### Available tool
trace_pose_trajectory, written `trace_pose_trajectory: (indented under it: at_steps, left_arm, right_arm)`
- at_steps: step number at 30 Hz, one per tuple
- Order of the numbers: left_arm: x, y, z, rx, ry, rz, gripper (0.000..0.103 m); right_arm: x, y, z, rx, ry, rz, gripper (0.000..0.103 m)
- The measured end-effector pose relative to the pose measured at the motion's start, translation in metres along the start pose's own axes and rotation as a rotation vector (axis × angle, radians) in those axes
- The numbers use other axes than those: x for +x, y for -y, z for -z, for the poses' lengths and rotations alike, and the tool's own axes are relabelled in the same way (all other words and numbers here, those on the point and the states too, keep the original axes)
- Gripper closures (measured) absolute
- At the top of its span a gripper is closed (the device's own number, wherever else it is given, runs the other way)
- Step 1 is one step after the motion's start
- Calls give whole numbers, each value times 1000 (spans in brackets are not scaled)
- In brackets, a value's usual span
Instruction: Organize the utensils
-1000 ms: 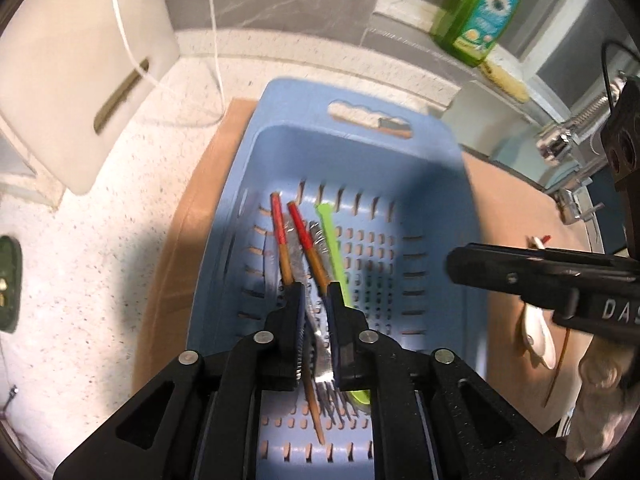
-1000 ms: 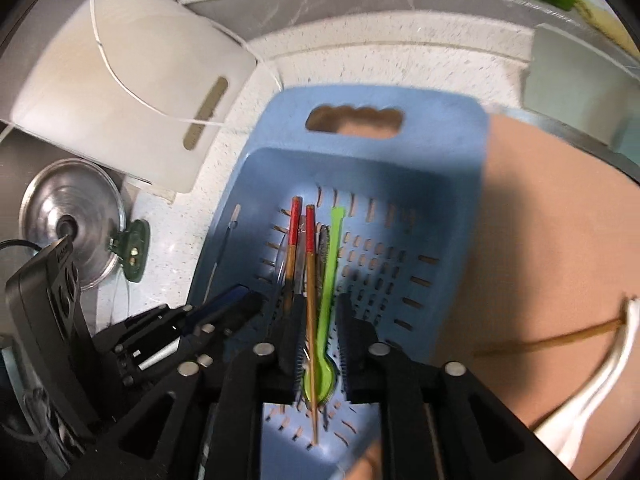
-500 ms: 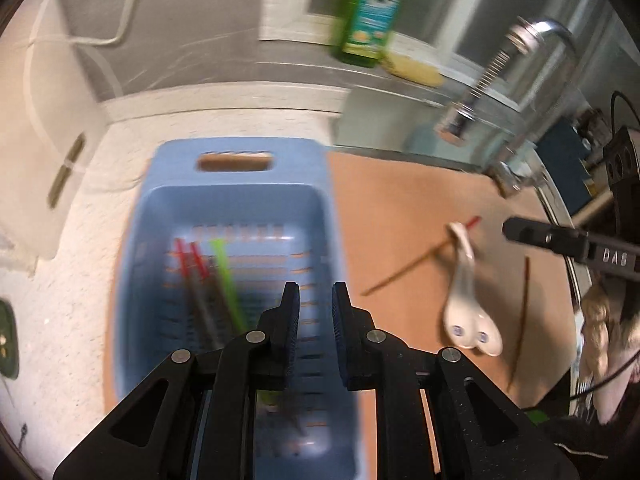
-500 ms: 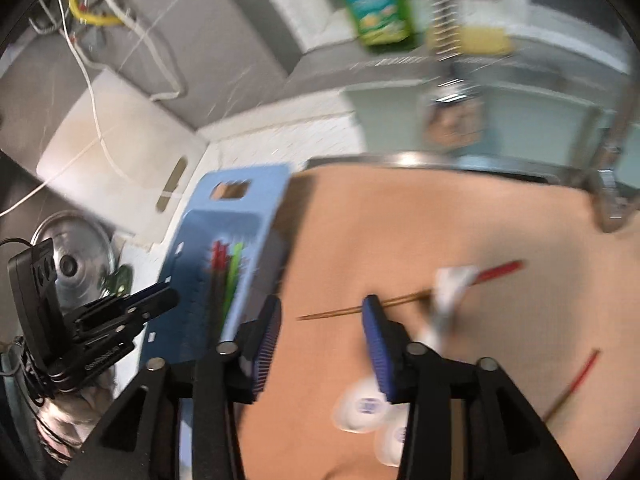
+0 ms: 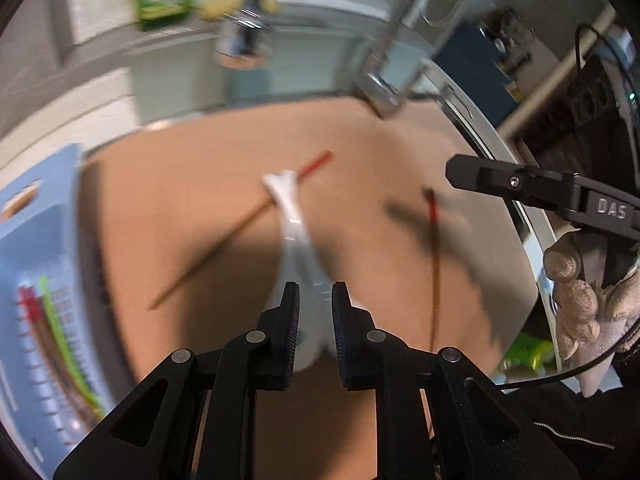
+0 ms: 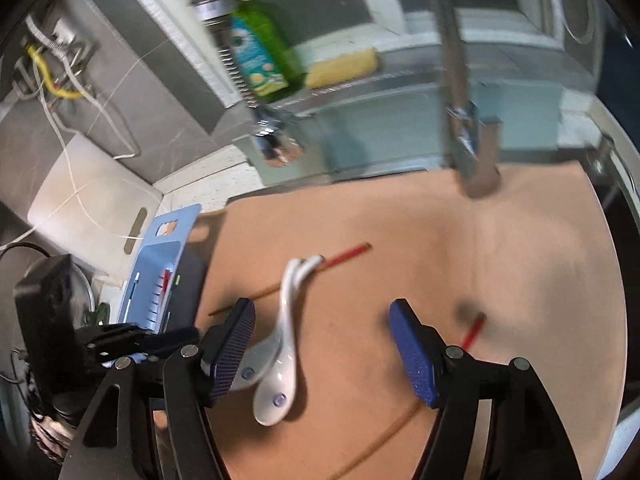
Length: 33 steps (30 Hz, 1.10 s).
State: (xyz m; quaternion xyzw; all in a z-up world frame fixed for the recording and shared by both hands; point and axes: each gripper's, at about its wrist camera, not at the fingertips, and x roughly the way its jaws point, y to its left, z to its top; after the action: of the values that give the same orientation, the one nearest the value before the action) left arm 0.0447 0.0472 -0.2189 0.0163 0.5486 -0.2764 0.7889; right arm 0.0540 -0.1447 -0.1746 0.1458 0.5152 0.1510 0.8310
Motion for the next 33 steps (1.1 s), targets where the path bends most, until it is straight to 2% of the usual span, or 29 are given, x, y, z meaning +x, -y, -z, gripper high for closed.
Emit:
trace_pose_trajectory:
  at_steps: [3, 7, 16, 19, 22, 30, 33]
  left_arm:
    - [19, 12, -10, 27, -37, -11, 88]
    - [37, 10, -22, 17, -65, -47, 88]
    - [50, 2, -28, 14, -95, -80, 88]
    - [53, 4, -32, 23, -98, -86, 87]
    - [57, 8, -36, 29, -99, -77, 81]
    - [65, 6, -36, 33, -104, -126, 81]
    - [69, 5, -32, 27, -113, -88, 81]
  right_arm:
    - [-5, 18, 7, 33, -9, 17, 37]
    - [-10, 42, 12, 96, -28, 8, 37]
    - [-21, 77, 24, 178, -23, 14, 37]
    - [-24, 82, 26, 184, -20, 16, 37]
    - [-24, 84, 26, 198, -20, 13, 37]
    - [-23, 81, 25, 202, -32, 0, 37]
    - [-23, 81, 26, 200, -32, 0, 37]
